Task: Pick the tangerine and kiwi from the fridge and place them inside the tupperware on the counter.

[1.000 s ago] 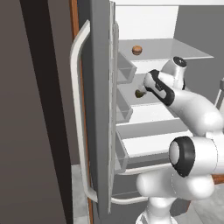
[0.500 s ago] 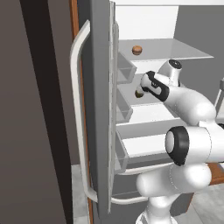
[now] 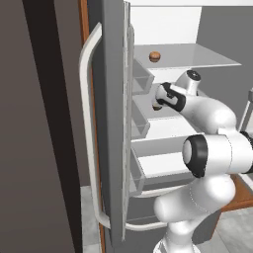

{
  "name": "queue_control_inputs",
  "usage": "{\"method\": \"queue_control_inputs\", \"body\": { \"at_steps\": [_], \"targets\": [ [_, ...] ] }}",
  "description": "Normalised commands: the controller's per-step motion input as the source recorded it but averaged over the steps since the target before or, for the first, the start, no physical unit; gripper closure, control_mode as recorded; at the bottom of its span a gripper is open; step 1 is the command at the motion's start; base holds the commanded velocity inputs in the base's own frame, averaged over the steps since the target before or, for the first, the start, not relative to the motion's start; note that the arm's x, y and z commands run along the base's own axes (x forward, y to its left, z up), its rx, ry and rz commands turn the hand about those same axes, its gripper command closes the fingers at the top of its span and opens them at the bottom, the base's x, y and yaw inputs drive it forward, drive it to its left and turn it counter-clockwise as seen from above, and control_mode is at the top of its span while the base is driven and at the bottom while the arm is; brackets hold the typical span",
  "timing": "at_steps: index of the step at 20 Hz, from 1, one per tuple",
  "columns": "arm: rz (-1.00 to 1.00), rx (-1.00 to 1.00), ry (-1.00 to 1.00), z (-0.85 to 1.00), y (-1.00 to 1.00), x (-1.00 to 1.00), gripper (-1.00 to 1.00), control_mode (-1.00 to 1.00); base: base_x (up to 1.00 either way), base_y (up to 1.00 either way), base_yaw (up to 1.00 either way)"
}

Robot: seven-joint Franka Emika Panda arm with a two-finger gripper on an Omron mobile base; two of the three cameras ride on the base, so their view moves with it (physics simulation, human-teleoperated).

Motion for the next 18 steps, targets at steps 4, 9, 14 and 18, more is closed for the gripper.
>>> {"method": "queue_control_inputs", "body": {
  "at_steps": [4,9,14,18],
  "targets": [
    [0.00,0.00,0.00,-0.07,0.00,0.24,-1.00,-1.00,0.00,0.00,0.00],
    [0.00,0.00,0.00,-0.09,0.00,0.20,-1.00,-1.00,0.00,0.00,0.00],
    [0.00,0.00,0.00,-0.09,0.00,0.20,-1.00,-1.00,0.00,0.00,0.00],
    [0.00,0.00,0.00,-0.08,0.00,0.22,-1.00,-1.00,0.00,0.00,0.00]
  ]
}}
